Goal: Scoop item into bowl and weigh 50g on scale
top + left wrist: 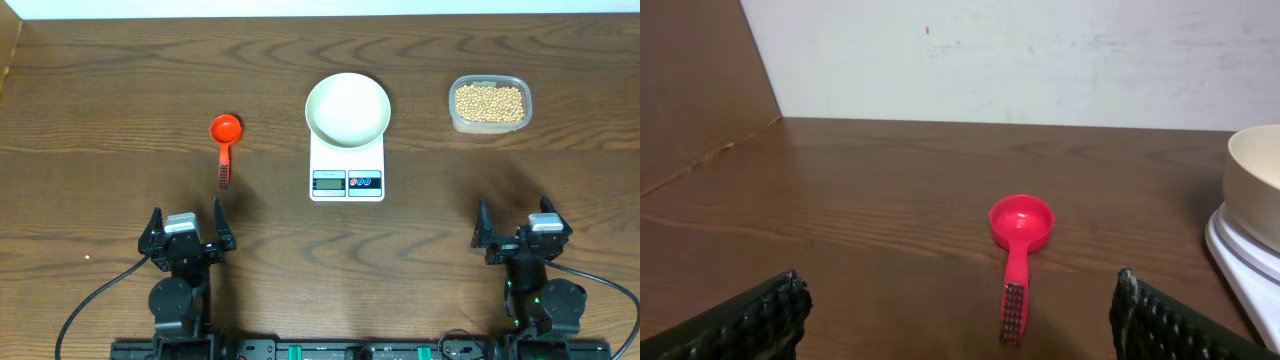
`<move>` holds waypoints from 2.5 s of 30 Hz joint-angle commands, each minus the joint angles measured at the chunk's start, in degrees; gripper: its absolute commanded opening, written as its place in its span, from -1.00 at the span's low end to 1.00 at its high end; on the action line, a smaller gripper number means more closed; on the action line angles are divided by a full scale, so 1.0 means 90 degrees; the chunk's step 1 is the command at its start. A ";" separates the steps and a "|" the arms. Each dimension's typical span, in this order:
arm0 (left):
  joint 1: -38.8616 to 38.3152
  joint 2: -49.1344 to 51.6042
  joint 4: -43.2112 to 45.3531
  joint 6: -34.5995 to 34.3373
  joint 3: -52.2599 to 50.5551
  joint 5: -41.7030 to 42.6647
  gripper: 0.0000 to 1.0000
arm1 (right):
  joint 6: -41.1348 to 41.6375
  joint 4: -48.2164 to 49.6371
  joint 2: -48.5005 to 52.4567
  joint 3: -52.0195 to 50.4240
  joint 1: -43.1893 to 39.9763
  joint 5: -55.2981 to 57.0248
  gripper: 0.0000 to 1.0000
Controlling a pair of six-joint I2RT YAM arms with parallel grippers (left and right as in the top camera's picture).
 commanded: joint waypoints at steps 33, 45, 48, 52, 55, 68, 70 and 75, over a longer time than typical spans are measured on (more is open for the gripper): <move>0.0022 -0.0039 -0.0095 -0.0058 -0.0209 0.0036 0.96 | -0.0075 -0.0022 -0.0044 -0.0010 0.0039 -0.0061 0.99; 0.0022 -0.0039 -0.0095 -0.0058 -0.0209 0.0036 0.96 | -0.0075 -0.0022 -0.0044 -0.0010 0.0039 -0.0061 0.99; 0.0022 -0.0039 -0.0095 -0.0058 -0.0209 0.0039 0.96 | -0.0075 -0.0022 -0.0044 -0.0010 0.0039 -0.0061 0.99; 0.0022 -0.0039 -0.0095 -0.0058 -0.0209 0.0039 0.96 | -0.0075 -0.0022 -0.0044 -0.0010 0.0039 -0.0061 0.99; 0.0022 -0.0039 -0.0092 -0.0056 -0.0209 0.0034 0.96 | -0.0075 -0.0022 -0.0044 -0.0010 0.0039 -0.0061 0.99; 0.0022 0.0027 -0.0095 -0.0063 -0.0078 0.0087 0.96 | -0.0075 -0.0022 -0.0044 -0.0010 0.0039 -0.0061 0.99; 0.0022 0.0233 -0.0129 -0.0192 0.0109 0.0087 0.96 | -0.0075 -0.0022 -0.0044 -0.0010 0.0039 -0.0061 0.98; 0.0022 0.1154 -0.0138 -0.0352 0.0629 0.0112 0.96 | -0.0075 -0.0022 -0.0044 -0.0010 0.0039 -0.0061 0.99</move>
